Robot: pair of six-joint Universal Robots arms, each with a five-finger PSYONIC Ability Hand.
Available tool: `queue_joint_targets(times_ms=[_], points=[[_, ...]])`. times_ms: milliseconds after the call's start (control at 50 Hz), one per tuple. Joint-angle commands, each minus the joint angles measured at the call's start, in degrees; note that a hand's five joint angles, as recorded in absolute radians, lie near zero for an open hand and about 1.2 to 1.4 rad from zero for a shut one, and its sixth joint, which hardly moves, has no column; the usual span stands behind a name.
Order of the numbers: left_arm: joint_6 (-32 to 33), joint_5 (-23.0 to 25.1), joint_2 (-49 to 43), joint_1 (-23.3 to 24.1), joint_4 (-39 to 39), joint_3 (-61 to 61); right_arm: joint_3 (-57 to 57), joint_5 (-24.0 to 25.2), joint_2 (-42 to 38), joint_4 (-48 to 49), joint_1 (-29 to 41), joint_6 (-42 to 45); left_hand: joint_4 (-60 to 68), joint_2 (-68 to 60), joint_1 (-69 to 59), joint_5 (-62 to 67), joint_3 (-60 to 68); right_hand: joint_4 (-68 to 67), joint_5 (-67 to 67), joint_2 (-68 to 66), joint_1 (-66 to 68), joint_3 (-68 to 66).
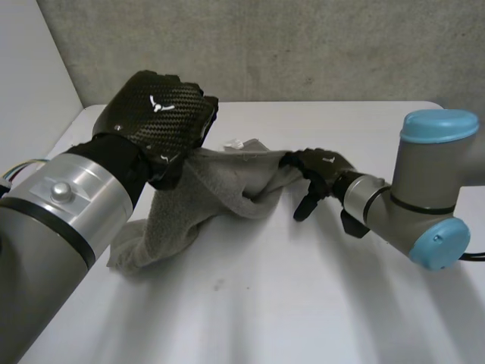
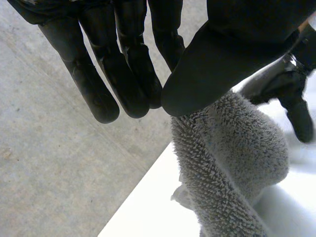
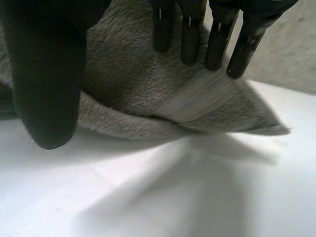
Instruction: Fold the towel.
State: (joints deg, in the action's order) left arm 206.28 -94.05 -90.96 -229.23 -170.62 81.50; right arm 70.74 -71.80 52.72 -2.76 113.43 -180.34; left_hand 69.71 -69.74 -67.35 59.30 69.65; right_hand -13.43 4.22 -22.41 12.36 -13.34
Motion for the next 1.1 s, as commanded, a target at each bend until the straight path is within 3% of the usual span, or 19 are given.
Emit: queue_joint_targets(times_ms=[20, 120, 240, 440, 620, 680, 700, 720, 780, 860, 900, 1020, 1100], points=[[-0.09, 0.01, 0.08, -0.34, -0.68, 4.37, 4.49, -0.27, 8.45, 0.39, -2.08, 0.78, 10.29, -10.26, -12.65, 10.7, 10.35, -14.99, 14.2, -6.01, 16.06, -15.08], [-0.27, 0.27, -0.1, -2.36, -0.85, 6.3, 5.99, 0.17, 11.7, 0.56, -4.89, 0.78, 10.29, -10.26, -12.65, 10.7, 10.35, -13.32, 12.53, -4.34, 14.39, -13.41], [-0.53, 0.45, -0.01, -2.54, -0.94, 6.57, 4.58, 2.37, 10.12, 0.83, -4.45, 1.4, 10.29, -10.26, -12.65, 10.7, 10.35, -9.95, 9.15, -0.96, 11.01, -10.03], [-0.53, 0.36, 0.08, -2.54, -0.85, 5.51, -0.34, 2.63, -1.73, 2.15, 0.99, 3.6, 10.29, -10.26, -12.65, 10.7, 10.35, -6.58, 5.79, 2.4, 7.65, -6.67], [-0.7, 0.27, -0.01, -2.63, -0.85, 5.42, -1.04, 2.98, -4.99, 2.41, 1.97, 3.51, 10.29, -10.26, -12.65, 10.7, 10.35, -8.1, 7.3, 0.89, 9.16, -8.18], [-0.79, 0.27, 0.08, -2.63, -0.85, 5.51, -1.83, 2.81, -5.87, 4.17, 1.97, 3.16, 10.29, -10.26, -12.65, 10.7, 10.35, -16.0, 15.21, -7.02, 17.07, -16.09], [-0.79, 0.27, 0.08, -2.63, -0.85, 5.51, -2.88, 2.55, -6.92, 5.56, 2.05, 2.98, 10.29, -10.26, -12.65, 10.7, 10.35, -32.32, 31.53, -23.34, 33.39, -32.41], [-0.88, 0.27, 0.16, -2.63, -0.94, 5.51, -3.93, 2.11, -7.97, 6.88, 2.14, 2.89, 10.29, -10.26, -12.65, 10.7, 10.35, -57.8, 57.0, -48.82, 58.86, -57.88], [-0.88, 0.19, 0.25, -2.63, -1.82, 5.34, -4.91, 1.49, -8.33, 7.68, 2.14, 3.07, 10.29, -10.26, -12.65, 10.7, 10.35, -66.57, 65.78, -57.59, 67.64, -66.66], [-0.62, -0.08, 0.69, -3.41, -6.1, 4.81, -5.7, 0.79, -4.99, 7.77, 1.44, 4.91, 10.29, -10.26, -12.65, 10.7, 10.35, -66.57, 65.78, -57.59, 67.64, -66.66], [-0.71, -0.08, 2.0, -4.64, -9.52, 4.55, -3.95, 0.7, 8.57, 7.69, 0.22, 10.77, 10.29, -10.26, -12.65, 10.7, 10.35, -66.57, 65.78, -57.59, 67.64, -66.66], [-1.06, -0.43, 7.71, -7.46, -18.59, 4.19, -3.24, 1.31, 21.11, 3.91, -4.98, 20.21, 10.29, -10.26, -12.65, 10.7, 10.35, -66.57, 65.78, -57.59, 67.64, -66.66], [-1.58, -0.69, 10.89, -7.46, -21.25, 4.37, -5.78, 1.75, 29.96, -6.43, -7.08, 27.39, 10.29, -10.26, -12.65, 10.7, 10.35, -66.57, 65.78, -57.59, 67.64, -66.66]])
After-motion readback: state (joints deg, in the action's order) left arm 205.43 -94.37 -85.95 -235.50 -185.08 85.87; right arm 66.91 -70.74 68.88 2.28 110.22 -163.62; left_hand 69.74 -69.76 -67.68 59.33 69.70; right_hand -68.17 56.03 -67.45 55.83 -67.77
